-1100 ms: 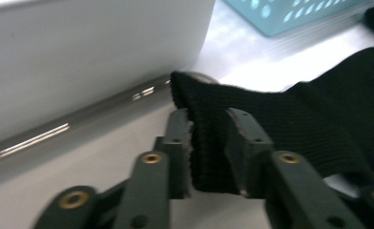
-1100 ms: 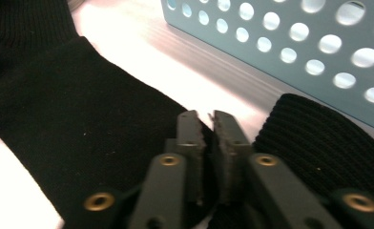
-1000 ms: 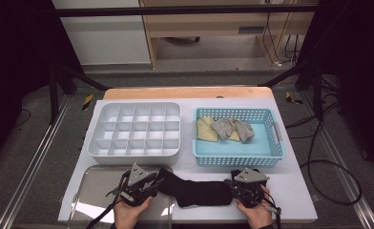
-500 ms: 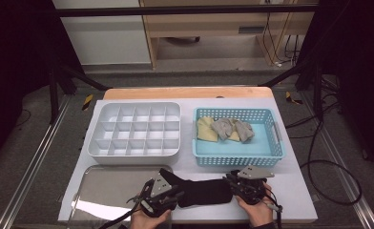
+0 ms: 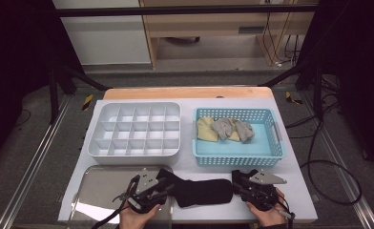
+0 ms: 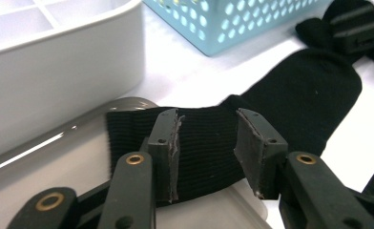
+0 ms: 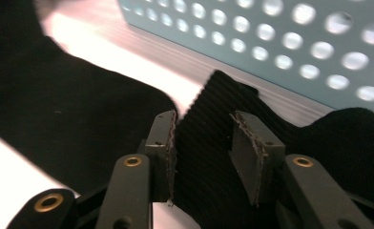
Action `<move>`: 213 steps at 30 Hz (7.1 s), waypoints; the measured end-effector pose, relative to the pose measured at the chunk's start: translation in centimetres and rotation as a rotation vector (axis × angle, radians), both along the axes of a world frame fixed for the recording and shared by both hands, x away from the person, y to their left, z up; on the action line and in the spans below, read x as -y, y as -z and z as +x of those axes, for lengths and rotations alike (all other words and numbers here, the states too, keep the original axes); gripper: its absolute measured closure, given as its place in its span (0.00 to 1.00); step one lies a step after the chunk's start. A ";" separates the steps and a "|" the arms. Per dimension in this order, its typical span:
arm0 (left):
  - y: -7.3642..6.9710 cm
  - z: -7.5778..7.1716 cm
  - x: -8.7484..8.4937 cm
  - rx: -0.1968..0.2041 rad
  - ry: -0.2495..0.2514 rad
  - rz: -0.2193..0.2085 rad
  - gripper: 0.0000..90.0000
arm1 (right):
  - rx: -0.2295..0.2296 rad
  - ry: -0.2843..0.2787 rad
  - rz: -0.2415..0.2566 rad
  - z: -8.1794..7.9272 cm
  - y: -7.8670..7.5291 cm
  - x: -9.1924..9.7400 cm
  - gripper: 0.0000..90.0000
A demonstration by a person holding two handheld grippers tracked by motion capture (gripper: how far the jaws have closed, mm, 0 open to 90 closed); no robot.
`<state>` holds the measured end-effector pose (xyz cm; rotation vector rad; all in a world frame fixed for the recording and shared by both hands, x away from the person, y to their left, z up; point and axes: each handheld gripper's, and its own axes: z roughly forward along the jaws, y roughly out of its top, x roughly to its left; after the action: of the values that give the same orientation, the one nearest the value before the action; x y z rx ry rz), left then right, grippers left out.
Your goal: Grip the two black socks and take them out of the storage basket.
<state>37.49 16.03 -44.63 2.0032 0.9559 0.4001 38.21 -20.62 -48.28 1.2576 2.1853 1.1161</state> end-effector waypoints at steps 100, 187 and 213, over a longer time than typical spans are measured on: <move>1.3 2.2 3.0 0.040 0.155 0.020 0.34 | -0.004 -0.237 0.159 3.4 -2.8 -7.4 0.98; -0.1 1.3 -1.8 -0.196 0.058 -0.075 0.89 | -0.033 -0.246 0.148 1.3 -3.7 -5.3 0.98; 1.9 4.3 -2.9 -0.073 -0.013 -0.108 0.67 | 0.093 -0.142 0.148 0.2 -3.7 -3.3 0.62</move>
<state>41.76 18.93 -46.57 1.9254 1.0144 0.2780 38.43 -17.31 -44.54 1.0983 2.1838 1.3861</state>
